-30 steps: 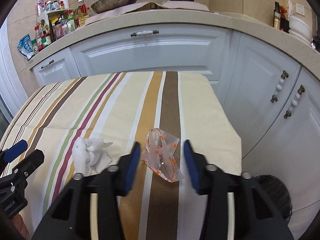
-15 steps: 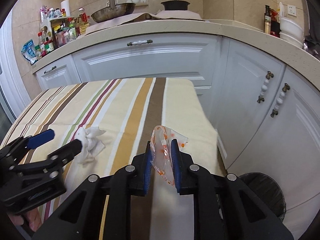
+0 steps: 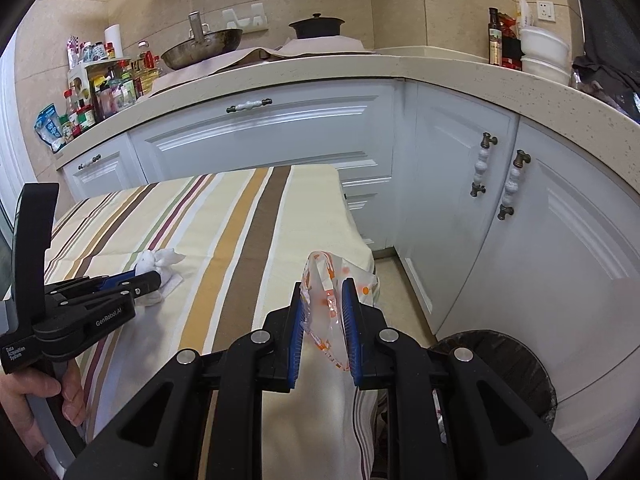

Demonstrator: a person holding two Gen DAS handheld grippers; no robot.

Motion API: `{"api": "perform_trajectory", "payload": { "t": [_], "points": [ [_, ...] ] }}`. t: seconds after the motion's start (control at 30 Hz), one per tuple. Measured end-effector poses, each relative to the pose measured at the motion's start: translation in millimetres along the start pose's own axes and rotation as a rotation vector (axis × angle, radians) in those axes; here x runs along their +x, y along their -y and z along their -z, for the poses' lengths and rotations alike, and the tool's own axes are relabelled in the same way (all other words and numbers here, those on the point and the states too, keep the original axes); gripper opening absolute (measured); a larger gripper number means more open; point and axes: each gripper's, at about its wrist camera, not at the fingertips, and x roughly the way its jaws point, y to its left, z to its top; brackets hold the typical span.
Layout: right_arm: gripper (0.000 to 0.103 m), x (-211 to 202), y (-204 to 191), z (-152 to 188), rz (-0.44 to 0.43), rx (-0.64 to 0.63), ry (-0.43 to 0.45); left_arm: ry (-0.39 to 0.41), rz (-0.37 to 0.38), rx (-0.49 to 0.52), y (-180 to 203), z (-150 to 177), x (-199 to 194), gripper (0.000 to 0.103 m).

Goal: Collect trash
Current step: 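Grasp the pink-dotted clear bag with the right tool while the left tool grasps the white tissue, then carry the bag and tissue over the bin and open both tools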

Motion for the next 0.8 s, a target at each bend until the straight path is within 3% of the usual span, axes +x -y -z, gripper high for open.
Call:
{"api": "perform_trajectory", "payload": {
  "t": [0.4,0.8],
  "points": [
    [0.019,-29.8,22.0,11.3,0.047,0.035,0.053,0.085,0.036,0.043,23.3,0.1,-39.5,0.012],
    [0.019,-94.4,82.7,39.6,0.216,0.116,0.136,0.176,0.213,0.19,126.1,7.6,-82.4,0.012]
  ]
}}
